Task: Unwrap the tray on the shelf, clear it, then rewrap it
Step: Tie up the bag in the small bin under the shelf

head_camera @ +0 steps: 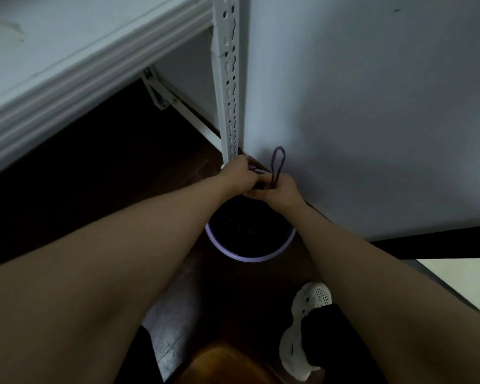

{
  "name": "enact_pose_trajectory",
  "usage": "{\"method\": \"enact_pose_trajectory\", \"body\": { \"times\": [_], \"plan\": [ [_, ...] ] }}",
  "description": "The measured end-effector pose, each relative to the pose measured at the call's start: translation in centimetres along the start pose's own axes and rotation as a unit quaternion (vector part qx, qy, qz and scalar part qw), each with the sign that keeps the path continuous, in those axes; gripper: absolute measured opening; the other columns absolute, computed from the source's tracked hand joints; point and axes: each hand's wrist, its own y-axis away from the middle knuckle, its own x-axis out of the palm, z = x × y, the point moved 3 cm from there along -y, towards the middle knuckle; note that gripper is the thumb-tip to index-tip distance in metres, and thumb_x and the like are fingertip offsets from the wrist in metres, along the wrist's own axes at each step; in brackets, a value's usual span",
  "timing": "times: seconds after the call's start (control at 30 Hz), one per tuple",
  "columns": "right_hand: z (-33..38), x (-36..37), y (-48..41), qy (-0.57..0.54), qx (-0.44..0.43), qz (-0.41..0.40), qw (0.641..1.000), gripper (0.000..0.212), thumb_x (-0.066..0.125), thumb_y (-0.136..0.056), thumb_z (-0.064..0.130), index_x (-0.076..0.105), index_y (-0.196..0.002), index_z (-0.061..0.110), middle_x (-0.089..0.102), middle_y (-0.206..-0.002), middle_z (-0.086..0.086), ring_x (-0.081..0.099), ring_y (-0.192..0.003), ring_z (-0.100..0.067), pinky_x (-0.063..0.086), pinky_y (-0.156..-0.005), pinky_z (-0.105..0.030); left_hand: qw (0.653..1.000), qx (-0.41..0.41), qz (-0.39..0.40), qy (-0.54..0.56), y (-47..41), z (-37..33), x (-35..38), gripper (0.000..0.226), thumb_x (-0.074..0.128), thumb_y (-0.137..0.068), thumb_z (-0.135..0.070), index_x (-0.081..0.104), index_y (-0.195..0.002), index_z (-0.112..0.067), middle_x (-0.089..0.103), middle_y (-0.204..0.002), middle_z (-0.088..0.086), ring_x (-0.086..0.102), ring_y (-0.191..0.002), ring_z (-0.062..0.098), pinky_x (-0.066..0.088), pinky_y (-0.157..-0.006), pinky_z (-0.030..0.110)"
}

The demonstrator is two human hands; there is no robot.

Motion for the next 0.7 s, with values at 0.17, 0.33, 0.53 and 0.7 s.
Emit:
{"method": "enact_pose_trajectory", "body": {
  "times": [0.17,0.33,0.53,0.7],
  "plan": [
    [-1.5,-0.6,-0.1,0.218,0.071,-0.010,0.973,0.027,0.069,-0.083,0.033,0.072,-0.104,0.015,0.071,-0.093,-0.007,0.065,-0.093,-0.024,0.050,-0.080,-0.034,0.996,0.019,0.012,-0.090,-0.3,0.7,-0.4,0.028,0.060,-0.082,-0.023,0.065,-0.103,-0.005,0.061,-0.104,0.021,0.058,-0.108,0.030,0.039,-0.075,0.025],
    [-1.3,-1.0,0.5,0.357,0.072,0.020,0.931,0.028,0.060,-0.088,0.040,0.069,-0.104,0.019,0.069,-0.104,-0.003,0.062,-0.101,-0.023,0.049,-0.081,-0.035,0.997,0.005,-0.018,-0.079,-0.7,1.4,-1.0,0.032,0.060,-0.083,-0.008,0.067,-0.114,-0.007,0.064,-0.113,0.014,0.060,-0.104,0.024,0.048,-0.088,0.029],
    [-2.6,-0.3,0.6,0.083,0.132,0.006,0.988,0.010,0.064,-0.085,0.011,0.068,-0.093,0.006,0.065,-0.082,-0.007,0.060,-0.077,-0.019,0.050,-0.073,-0.030,0.997,-0.042,0.049,-0.035,-0.9,2.6,0.0,0.027,0.069,-0.077,-0.008,0.073,-0.103,-0.015,0.066,-0.095,0.007,0.062,-0.085,0.019,0.051,-0.072,0.021],
    [-3.4,-2.1,0.9,-0.359,0.181,-0.125,0.907,0.022,0.040,-0.098,0.003,0.055,-0.083,0.012,0.052,-0.066,-0.006,0.051,-0.043,-0.011,0.039,-0.039,-0.020,0.984,0.044,0.025,-0.173,-0.9,2.7,0.5,0.067,0.076,-0.071,-0.019,0.054,-0.133,-0.028,0.058,-0.128,0.001,0.056,-0.115,0.019,0.046,-0.094,0.026]
  ]
}}
